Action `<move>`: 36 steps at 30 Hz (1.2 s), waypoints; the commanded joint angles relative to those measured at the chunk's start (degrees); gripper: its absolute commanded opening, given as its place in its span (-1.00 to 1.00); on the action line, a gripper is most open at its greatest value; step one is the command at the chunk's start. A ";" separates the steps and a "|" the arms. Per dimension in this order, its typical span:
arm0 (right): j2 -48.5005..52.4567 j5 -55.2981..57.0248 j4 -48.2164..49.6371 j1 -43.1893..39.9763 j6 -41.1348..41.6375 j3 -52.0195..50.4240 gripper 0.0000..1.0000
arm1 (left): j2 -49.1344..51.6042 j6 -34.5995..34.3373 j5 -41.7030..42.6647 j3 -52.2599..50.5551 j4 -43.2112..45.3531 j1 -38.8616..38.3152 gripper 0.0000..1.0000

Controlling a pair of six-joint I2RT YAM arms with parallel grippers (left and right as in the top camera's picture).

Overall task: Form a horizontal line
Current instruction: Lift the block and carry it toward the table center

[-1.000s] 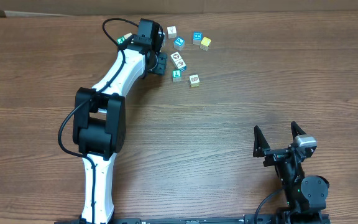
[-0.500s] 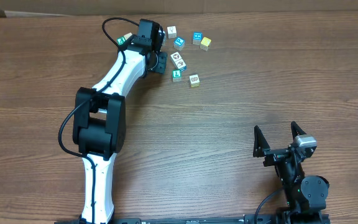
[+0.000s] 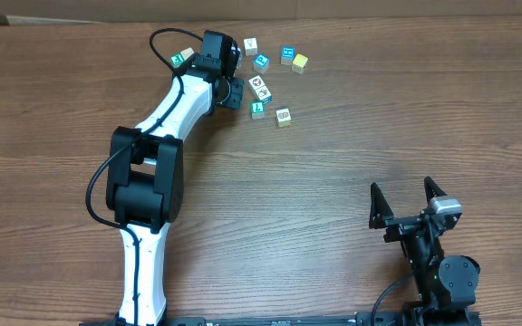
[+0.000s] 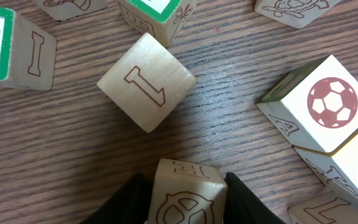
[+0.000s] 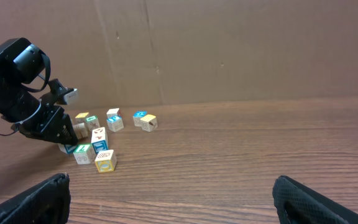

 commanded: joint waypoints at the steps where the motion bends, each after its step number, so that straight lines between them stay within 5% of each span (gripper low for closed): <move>1: -0.63 -0.37 0.31 -0.20 -0.26 -0.59 1.00 | 0.17 0.48 -0.61 -0.59 0.20 -0.66 -0.37; 12: -0.63 -0.37 0.31 -0.20 -0.26 -0.59 1.00 | -3.34 -2.16 -0.63 -0.57 -1.55 -0.81 -0.52; 23: -0.63 -0.37 0.31 -0.20 -0.26 -0.59 1.00 | -19.43 -6.03 -2.99 -0.57 -11.58 -1.22 -0.56; 36: -0.63 -0.37 0.31 -0.20 -0.26 -0.59 1.00 | -29.57 -23.39 -8.92 -1.16 -31.98 -5.97 -0.67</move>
